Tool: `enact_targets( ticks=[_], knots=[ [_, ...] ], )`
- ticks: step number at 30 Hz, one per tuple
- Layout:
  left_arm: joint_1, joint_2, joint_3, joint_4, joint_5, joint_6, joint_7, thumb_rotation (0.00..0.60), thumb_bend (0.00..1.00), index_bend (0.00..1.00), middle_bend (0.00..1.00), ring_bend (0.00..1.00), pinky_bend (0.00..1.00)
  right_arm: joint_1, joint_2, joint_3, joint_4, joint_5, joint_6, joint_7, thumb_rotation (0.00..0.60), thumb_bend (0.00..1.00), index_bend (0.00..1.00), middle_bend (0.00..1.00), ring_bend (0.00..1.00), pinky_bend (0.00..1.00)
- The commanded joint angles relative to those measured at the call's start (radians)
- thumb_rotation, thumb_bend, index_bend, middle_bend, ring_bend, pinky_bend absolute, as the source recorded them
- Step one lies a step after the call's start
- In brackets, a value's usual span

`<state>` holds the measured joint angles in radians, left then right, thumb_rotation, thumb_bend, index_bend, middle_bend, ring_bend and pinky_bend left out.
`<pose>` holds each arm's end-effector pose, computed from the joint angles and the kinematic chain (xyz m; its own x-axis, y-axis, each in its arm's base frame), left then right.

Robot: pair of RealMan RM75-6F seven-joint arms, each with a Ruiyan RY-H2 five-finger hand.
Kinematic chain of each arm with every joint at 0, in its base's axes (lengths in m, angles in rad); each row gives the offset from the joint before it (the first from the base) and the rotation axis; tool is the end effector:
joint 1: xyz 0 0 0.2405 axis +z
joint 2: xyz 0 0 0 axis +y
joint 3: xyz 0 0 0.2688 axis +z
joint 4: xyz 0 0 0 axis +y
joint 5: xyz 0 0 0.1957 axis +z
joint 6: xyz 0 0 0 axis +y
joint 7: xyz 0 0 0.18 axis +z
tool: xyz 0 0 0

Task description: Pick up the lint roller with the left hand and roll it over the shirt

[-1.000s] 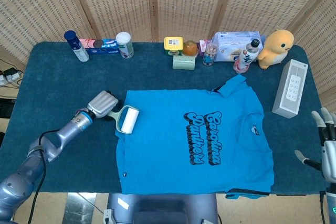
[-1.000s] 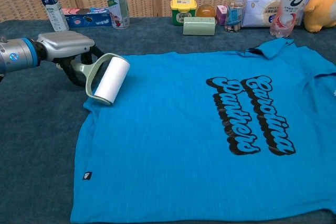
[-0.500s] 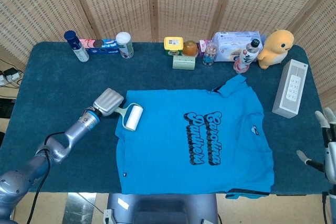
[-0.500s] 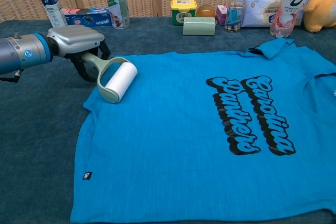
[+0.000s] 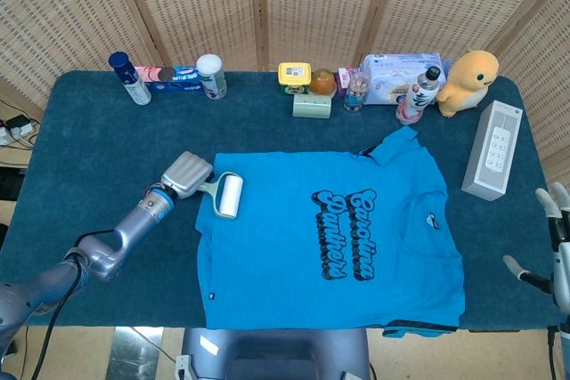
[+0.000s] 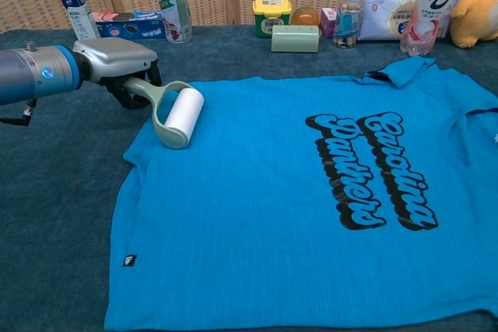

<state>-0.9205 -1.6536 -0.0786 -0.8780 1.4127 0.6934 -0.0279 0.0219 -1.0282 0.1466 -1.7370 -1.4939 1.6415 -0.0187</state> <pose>-0.1820 0.4582 -0.0356 0.7072 0.2371 0.6661 0.6737 -0.5119 -0.5331 -0.2912 -0.2102 0.2383 0.3736 0.2207 0.9010 -0.9262 0.0356 0.3753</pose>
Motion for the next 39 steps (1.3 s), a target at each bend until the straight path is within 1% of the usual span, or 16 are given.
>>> enact_targets(
  ticks=[1,5,7,8,10,12,19,21,23,24,26,28,30,31,35,39],
  knots=[
    [0.003,0.01,-0.009,-0.019,-0.018,-0.008,0.011,0.6,0.93,0.83,1.0,0.91,1.0,0.0,0.001,0.0,0.0,0.0,-0.001,0.003,0.6,0.0,0.06,0.0,0.0,0.0],
    [0.006,0.03,-0.02,-0.053,-0.038,-0.011,0.014,0.6,0.95,0.83,1.0,0.91,1.0,0.0,0.002,-0.001,0.0,-0.001,-0.003,0.009,0.6,0.0,0.06,0.0,0.0,0.0],
    [0.007,0.045,-0.025,-0.077,-0.042,-0.01,0.0,0.6,0.91,0.83,1.0,0.91,1.0,0.0,0.003,-0.001,-0.001,-0.002,-0.005,0.009,0.6,0.0,0.06,0.0,0.0,0.0],
    [0.007,0.054,-0.027,-0.088,-0.042,-0.009,-0.009,0.6,0.86,0.83,1.0,0.91,1.0,0.0,0.003,-0.001,-0.002,-0.002,-0.005,0.01,0.6,0.0,0.06,0.0,0.0,0.0],
    [0.008,0.072,-0.03,-0.107,-0.038,-0.004,-0.031,0.6,0.54,0.83,1.0,0.91,1.0,0.001,0.004,-0.001,-0.003,-0.002,-0.007,0.011,0.6,0.0,0.06,0.0,0.0,0.0],
    [0.008,0.079,-0.03,-0.108,-0.034,0.0,-0.042,0.6,0.33,0.83,1.0,0.91,1.0,0.001,0.003,-0.001,-0.003,-0.002,-0.007,0.01,0.6,0.0,0.06,0.0,0.0,0.0],
    [0.013,0.072,-0.026,-0.091,-0.048,0.001,-0.017,0.6,0.11,0.83,1.0,0.91,1.0,-0.001,0.004,-0.002,-0.006,-0.008,-0.003,0.012,0.6,0.0,0.06,0.0,0.0,0.0],
    [0.014,0.066,-0.032,-0.091,-0.06,0.003,-0.003,0.6,0.09,0.83,1.0,0.91,1.0,-0.002,0.005,-0.001,-0.007,-0.008,0.0,0.014,0.6,0.0,0.06,0.0,0.0,0.0],
    [0.013,0.065,-0.036,-0.096,-0.068,0.002,0.002,0.6,0.13,0.84,1.0,0.91,1.0,-0.002,0.006,-0.002,-0.007,-0.009,0.0,0.017,0.6,0.0,0.06,0.0,0.0,0.0],
    [0.013,0.066,-0.038,-0.102,-0.072,0.0,0.001,0.6,0.18,0.85,1.0,0.91,1.0,-0.003,0.006,-0.002,-0.007,-0.009,0.0,0.019,0.6,0.0,0.06,0.0,0.0,0.0],
    [0.013,0.067,-0.039,-0.107,-0.075,0.001,0.005,0.6,0.34,0.87,1.0,0.92,1.0,-0.003,0.007,-0.001,-0.007,-0.01,0.001,0.02,0.6,0.0,0.06,0.0,0.0,0.0],
    [0.015,0.064,-0.042,-0.11,-0.082,0.005,0.01,0.6,0.54,0.9,1.0,0.93,1.0,-0.004,0.007,-0.001,-0.006,-0.011,0.003,0.022,0.6,0.0,0.06,0.0,0.0,0.0],
    [0.018,0.064,-0.045,-0.114,-0.094,0.002,0.015,0.6,0.65,0.92,1.0,0.94,1.0,-0.004,0.007,-0.001,-0.006,-0.011,0.003,0.025,0.6,0.0,0.06,0.0,0.0,0.0],
    [0.019,0.064,-0.048,-0.117,-0.105,-0.003,0.016,0.6,0.68,0.93,1.0,0.94,1.0,-0.004,0.007,0.0,-0.006,-0.011,0.003,0.025,0.6,0.0,0.06,0.0,0.0,0.0],
    [0.021,0.079,-0.078,-0.155,-0.199,-0.062,0.021,0.6,0.73,0.95,1.0,0.95,1.0,-0.004,0.008,0.0,-0.006,-0.012,0.004,0.028,0.6,0.0,0.06,0.0,0.0,0.0],
    [0.0,0.134,-0.131,-0.245,-0.393,-0.199,0.003,0.6,0.75,0.95,1.0,0.96,1.0,-0.003,0.008,-0.001,-0.004,-0.014,0.001,0.03,0.6,0.0,0.06,0.0,0.0,0.0]
  ],
)
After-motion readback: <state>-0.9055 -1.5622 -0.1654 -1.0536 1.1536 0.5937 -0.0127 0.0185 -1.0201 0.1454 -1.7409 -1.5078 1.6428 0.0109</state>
